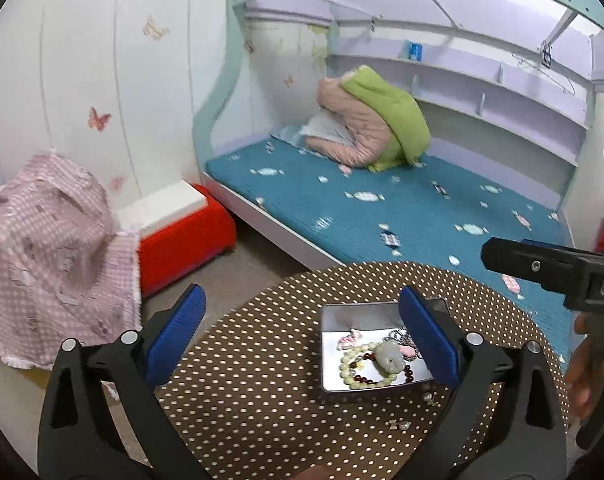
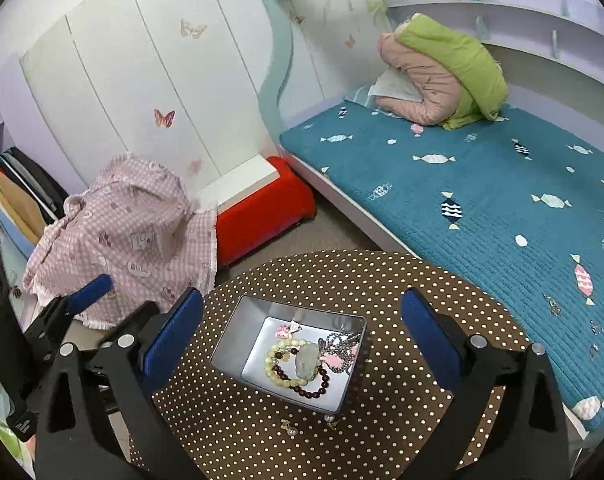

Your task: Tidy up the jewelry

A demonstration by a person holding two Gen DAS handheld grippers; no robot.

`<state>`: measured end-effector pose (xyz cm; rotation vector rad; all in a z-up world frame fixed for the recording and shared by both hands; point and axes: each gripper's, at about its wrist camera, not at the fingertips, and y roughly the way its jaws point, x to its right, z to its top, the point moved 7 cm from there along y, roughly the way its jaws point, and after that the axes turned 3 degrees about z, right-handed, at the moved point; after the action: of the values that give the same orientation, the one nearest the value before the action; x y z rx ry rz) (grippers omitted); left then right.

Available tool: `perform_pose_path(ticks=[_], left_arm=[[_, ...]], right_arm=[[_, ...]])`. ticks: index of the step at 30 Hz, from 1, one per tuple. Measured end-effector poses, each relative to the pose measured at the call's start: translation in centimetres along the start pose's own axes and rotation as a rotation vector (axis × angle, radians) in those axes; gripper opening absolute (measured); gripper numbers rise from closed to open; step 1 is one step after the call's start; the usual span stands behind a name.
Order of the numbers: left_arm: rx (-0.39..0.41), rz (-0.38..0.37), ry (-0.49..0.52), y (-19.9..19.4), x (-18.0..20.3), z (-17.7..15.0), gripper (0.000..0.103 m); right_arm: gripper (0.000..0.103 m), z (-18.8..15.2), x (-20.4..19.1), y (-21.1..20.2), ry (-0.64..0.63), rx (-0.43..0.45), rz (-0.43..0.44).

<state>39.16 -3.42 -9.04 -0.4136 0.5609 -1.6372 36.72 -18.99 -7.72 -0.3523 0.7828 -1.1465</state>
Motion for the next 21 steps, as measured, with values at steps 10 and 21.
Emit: perform_pose_path(ticks=[10,21], left_arm=[[0.133,0.045,-0.023,-8.1,-1.0,0.5,0.098],[0.253,0.048,-0.065,-16.9,-1.8,-0.2,0.098]], right_arm=[[0.095,-0.6,-1.9,-5.7,-0.062,0.090,-0.016],[0.095,-3.3,-4.4,-13.0,-0.144,0.228,-0.026]])
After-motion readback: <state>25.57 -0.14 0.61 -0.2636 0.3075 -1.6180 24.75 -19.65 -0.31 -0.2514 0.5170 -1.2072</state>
